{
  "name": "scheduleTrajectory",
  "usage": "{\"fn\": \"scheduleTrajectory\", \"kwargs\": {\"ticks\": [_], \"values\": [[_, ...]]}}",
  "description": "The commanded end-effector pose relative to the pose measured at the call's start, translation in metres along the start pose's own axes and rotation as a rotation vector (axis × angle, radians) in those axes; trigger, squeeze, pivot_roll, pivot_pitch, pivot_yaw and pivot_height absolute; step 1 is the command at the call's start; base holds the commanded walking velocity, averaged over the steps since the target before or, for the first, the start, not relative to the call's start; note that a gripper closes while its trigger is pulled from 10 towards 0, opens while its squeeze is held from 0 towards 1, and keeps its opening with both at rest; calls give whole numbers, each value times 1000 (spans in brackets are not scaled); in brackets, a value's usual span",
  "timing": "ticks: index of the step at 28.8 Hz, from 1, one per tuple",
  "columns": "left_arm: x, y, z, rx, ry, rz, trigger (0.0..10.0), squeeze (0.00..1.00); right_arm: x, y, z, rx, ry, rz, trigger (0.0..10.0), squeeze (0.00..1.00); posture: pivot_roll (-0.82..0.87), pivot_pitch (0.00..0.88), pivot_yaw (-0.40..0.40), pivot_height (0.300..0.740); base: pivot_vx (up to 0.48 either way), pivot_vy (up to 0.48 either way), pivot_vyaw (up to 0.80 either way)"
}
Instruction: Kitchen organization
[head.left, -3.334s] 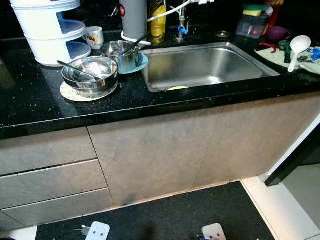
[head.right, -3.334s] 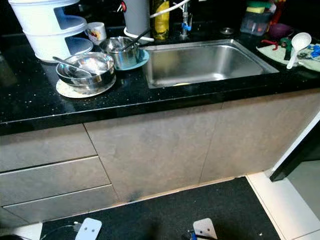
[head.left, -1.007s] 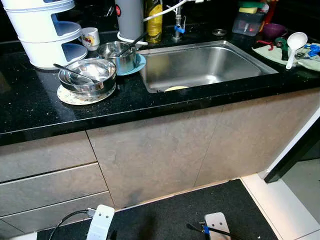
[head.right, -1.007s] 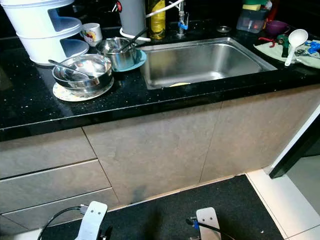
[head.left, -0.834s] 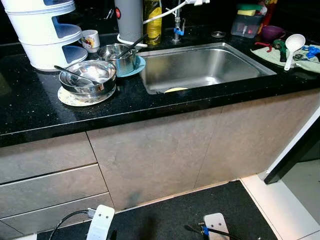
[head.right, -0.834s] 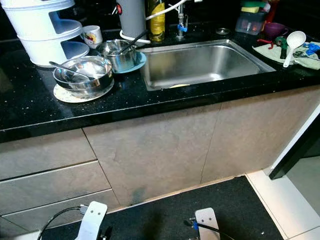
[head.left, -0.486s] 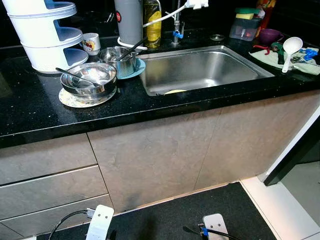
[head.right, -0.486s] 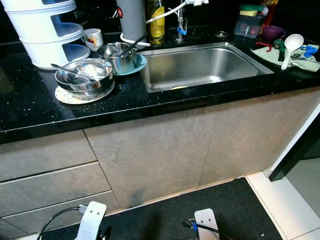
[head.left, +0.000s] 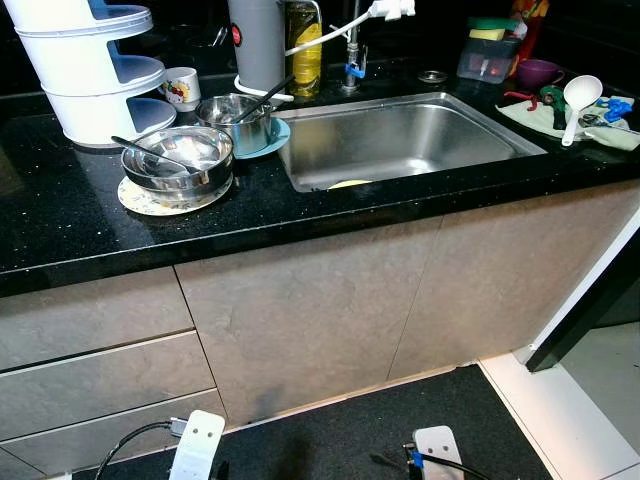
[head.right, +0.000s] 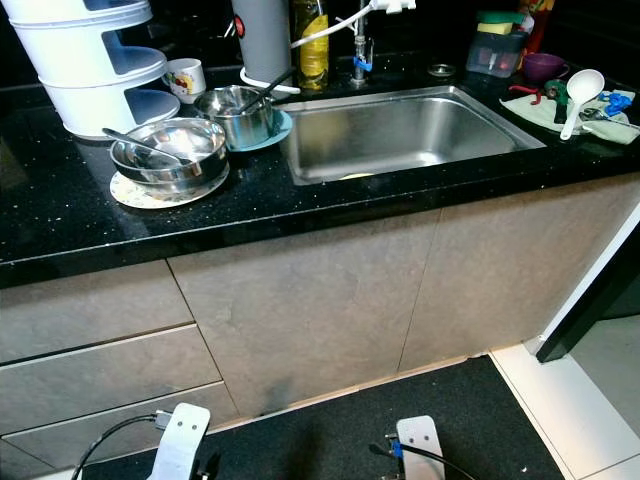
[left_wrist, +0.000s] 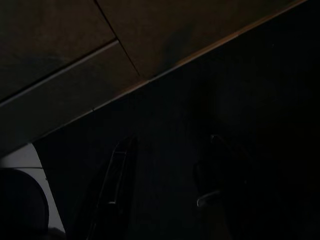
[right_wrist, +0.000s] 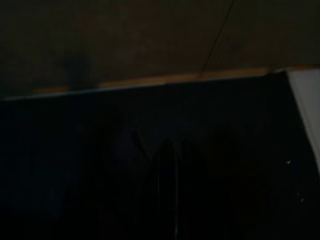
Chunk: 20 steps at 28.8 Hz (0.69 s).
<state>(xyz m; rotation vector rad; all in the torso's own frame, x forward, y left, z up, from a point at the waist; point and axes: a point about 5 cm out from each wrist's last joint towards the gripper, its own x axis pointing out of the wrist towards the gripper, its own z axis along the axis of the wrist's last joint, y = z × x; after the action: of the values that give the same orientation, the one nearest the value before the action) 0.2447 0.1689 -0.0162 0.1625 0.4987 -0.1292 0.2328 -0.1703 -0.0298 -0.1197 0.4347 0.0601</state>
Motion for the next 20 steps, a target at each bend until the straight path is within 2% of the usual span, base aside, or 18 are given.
{"fn": "scheduleTrajectory", "kwargs": {"ticks": [1, 4, 7, 8, 9, 11, 15, 20], "values": [[-5, -1, -16, -47, 58, 12, 10000, 0, -4, 3, -12, 55, 69, 1, 10000, 0, -14, 199, 30, 740, 0, 0, 0], [-6, -2, -14, -77, 39, 26, 10000, 0, -4, 1, -14, 137, 88, -12, 10000, 0, -18, 200, 31, 740, 0, 0, 0], [-5, 2, -9, 36, -13, 92, 10000, 0, -3, -9, -8, 203, 40, -92, 10000, 0, -18, 198, 33, 740, 0, 0, 0], [-4, 3, -8, 57, -22, 101, 10000, 0, -3, -13, -7, 233, 32, -122, 10000, 0, -18, 198, 33, 740, 0, 0, 0], [-3, 3, -7, 34, -22, 87, 10000, 0, -3, -18, -6, 242, 31, -155, 10000, 0, -22, 197, 33, 740, 0, 0, 0], [-1, 4, -3, -19, -30, 61, 10000, 0, -2, -25, -7, 244, 40, -178, 10000, 0, -23, 199, 32, 740, 0, 0, 0], [0, 6, 2, -3, -62, 84, 10000, 0, -2, -29, -5, 204, 30, -177, 10000, 0, -22, 197, 29, 740, 0, 0, 0], [3, 6, 4, 11, -43, 58, 10000, 0, 1, -26, 0, 148, 15, -146, 10000, 0, -24, 187, 34, 740, 0, 0, 0]]}}
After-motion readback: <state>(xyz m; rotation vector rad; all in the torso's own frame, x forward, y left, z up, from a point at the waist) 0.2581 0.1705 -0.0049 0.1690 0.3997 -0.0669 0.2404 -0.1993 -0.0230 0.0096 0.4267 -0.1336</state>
